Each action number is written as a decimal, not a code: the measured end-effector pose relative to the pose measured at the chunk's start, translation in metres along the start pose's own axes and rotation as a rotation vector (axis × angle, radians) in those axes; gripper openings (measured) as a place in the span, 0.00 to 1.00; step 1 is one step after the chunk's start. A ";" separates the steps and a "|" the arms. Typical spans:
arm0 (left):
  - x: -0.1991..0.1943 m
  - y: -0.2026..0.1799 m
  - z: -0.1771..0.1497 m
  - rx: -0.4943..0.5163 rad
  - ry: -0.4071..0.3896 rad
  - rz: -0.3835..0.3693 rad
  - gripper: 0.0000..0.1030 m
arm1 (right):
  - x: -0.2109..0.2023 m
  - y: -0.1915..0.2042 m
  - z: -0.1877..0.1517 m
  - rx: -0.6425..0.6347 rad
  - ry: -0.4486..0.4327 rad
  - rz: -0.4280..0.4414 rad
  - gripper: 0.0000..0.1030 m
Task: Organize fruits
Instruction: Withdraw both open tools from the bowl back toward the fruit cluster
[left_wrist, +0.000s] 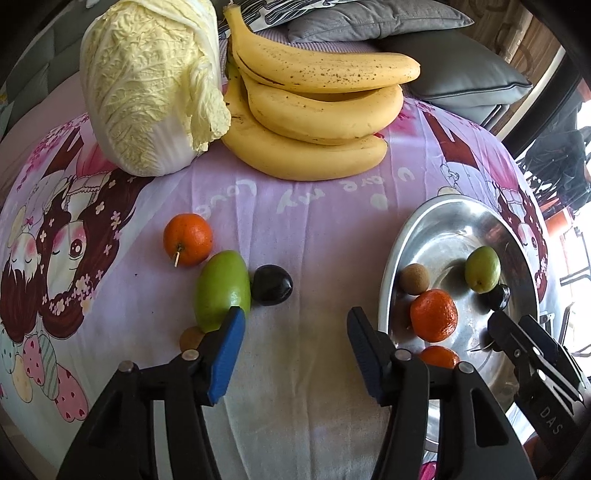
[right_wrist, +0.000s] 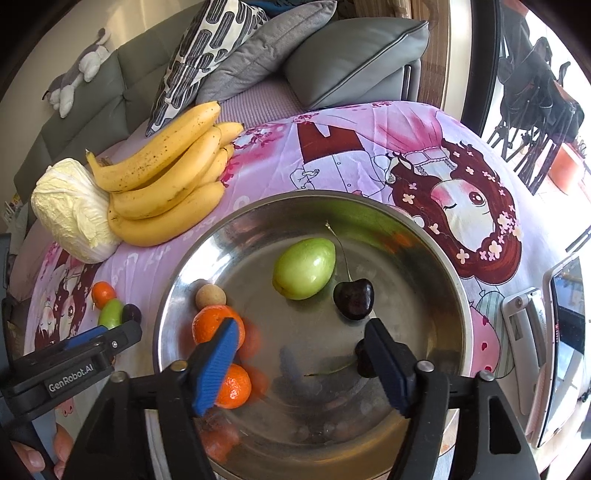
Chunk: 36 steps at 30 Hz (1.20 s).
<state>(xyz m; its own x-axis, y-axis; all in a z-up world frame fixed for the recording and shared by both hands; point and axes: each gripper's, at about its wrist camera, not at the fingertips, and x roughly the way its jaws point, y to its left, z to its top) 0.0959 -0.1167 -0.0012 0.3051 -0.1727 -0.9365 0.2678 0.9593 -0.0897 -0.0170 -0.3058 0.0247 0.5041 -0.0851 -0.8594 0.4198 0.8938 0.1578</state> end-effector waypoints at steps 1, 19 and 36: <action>0.000 0.000 0.000 -0.003 -0.002 -0.003 0.72 | 0.000 0.000 0.000 -0.003 0.001 0.004 0.78; -0.017 0.004 -0.002 -0.023 -0.097 0.018 0.95 | 0.000 -0.001 0.000 0.003 -0.022 0.000 1.00; -0.030 0.004 -0.003 -0.007 -0.164 0.006 0.95 | -0.004 0.001 -0.002 0.007 -0.073 0.015 1.00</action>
<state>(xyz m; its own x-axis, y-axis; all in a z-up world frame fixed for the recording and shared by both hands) 0.0850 -0.1073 0.0252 0.4521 -0.2003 -0.8692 0.2591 0.9619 -0.0869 -0.0201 -0.3035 0.0278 0.5640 -0.1042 -0.8192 0.4173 0.8920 0.1738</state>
